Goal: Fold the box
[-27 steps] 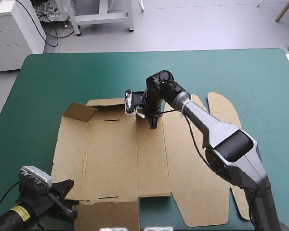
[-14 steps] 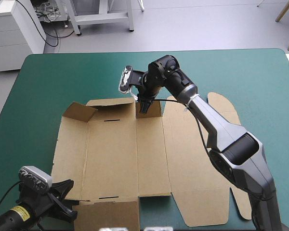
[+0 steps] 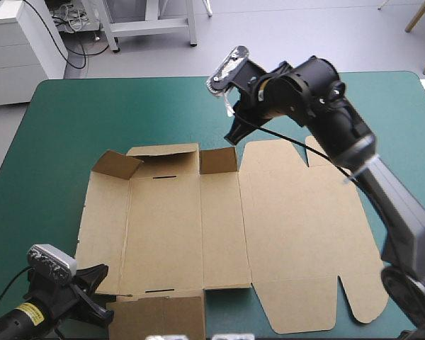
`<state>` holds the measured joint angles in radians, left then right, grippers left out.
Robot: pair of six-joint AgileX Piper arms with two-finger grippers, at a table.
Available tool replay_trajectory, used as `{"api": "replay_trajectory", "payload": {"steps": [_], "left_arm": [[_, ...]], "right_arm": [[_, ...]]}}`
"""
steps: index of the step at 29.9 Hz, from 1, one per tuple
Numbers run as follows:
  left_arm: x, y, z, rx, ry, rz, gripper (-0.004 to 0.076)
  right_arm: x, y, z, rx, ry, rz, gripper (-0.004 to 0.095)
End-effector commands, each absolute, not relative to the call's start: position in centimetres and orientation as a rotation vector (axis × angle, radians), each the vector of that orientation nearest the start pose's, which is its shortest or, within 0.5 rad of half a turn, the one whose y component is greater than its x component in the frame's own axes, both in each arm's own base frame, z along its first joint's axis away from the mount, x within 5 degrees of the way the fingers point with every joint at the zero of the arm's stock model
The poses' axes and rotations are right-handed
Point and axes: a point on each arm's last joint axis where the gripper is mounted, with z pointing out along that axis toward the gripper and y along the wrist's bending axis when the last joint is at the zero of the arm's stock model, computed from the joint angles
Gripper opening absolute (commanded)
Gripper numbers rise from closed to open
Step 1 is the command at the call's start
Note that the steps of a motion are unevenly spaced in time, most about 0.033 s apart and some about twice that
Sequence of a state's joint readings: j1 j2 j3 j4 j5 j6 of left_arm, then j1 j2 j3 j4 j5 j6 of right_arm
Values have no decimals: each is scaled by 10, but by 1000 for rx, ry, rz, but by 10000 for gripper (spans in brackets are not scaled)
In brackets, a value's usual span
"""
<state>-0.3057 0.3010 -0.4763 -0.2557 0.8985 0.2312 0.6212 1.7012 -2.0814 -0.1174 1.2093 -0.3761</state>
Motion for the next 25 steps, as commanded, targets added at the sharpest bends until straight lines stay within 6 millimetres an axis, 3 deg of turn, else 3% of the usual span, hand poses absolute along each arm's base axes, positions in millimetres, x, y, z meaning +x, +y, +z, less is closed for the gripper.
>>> {"api": "replay_trajectory", "payload": {"steps": [1,3,12,19,25], "left_arm": [[46,-34,293,491,2057,-378,-8],[46,-34,293,491,2057,-378,-8],[46,-34,293,491,2057,-378,-8],[46,-34,293,491,2057,-378,-8],[46,-34,293,491,2056,-378,-8]], "right_arm": [[251,164,501,-972,1967,3,99],[231,150,500,-948,1990,21,-15],[156,97,467,-829,2018,94,-20],[109,65,411,-721,2042,173,-20],[81,46,357,-641,2037,233,-20]]}}
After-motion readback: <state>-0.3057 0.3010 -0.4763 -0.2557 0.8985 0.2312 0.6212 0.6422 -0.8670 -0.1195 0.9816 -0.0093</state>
